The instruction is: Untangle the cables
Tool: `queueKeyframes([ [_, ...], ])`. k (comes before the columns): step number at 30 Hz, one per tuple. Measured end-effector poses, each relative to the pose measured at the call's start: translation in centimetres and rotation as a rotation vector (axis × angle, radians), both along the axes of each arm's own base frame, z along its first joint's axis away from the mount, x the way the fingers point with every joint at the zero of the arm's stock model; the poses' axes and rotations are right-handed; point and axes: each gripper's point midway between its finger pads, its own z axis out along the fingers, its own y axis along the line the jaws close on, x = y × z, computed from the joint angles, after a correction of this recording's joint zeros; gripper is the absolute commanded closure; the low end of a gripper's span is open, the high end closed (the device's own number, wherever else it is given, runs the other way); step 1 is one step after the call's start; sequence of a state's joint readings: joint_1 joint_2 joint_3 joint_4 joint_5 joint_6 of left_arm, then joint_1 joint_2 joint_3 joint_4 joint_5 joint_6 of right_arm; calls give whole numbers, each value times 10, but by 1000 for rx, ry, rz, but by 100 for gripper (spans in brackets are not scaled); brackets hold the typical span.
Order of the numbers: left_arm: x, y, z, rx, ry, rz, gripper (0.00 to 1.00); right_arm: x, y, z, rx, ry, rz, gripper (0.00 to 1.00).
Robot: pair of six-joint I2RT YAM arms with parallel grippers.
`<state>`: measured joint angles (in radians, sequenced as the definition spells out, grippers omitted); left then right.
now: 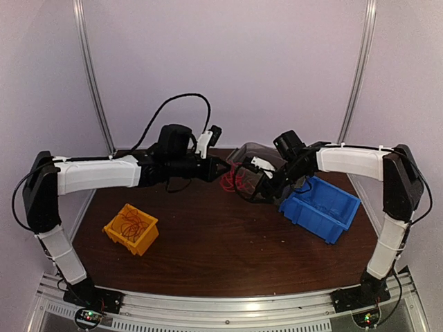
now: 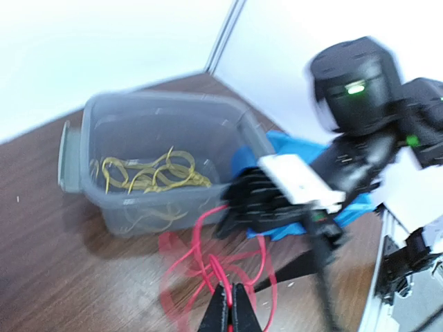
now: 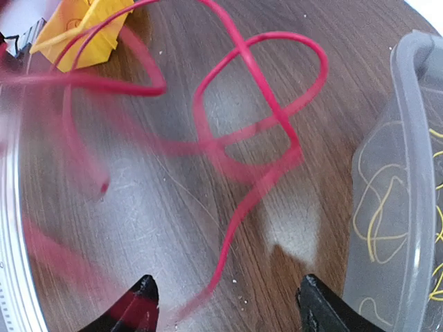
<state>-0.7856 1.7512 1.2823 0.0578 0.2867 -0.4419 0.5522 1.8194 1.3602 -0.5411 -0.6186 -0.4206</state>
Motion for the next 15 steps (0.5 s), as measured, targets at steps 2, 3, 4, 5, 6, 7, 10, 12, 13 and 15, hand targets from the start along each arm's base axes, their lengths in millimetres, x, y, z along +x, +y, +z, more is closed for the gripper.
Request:
queueKeyframes([
  [2, -7, 1, 29, -35, -49, -6, 100, 4, 7, 10, 32, -5, 7, 25],
  [3, -9, 2, 36, -44, -61, -7, 100, 5, 10, 16, 49, -7, 13, 25],
  [4, -11, 4, 43, -48, -72, -3, 100, 6, 14, 22, 72, -11, 21, 25],
  [5, -11, 6, 47, -51, -80, 2, 100, 7, 17, 29, 97, -17, 26, 25],
  [6, -12, 8, 50, -52, -84, 5, 100, 8, 21, 35, 119, -24, 32, 25],
  [7, -12, 10, 51, -46, -85, 14, 100, 9, 24, 39, 137, -29, 37, 25],
  [10, -12, 14, 54, -39, -86, 29, 100, 9, 29, 49, 177, -40, 44, 27],
  [12, -12, 17, 54, -31, -85, 40, 100, 8, 31, 57, 196, -50, 49, 28],
  [13, -11, 18, 54, -28, -85, 45, 100, 7, 31, 61, 203, -54, 51, 28],
  [15, -11, 20, 53, -18, -81, 55, 100, 5, 30, 70, 214, -70, 54, 28],
])
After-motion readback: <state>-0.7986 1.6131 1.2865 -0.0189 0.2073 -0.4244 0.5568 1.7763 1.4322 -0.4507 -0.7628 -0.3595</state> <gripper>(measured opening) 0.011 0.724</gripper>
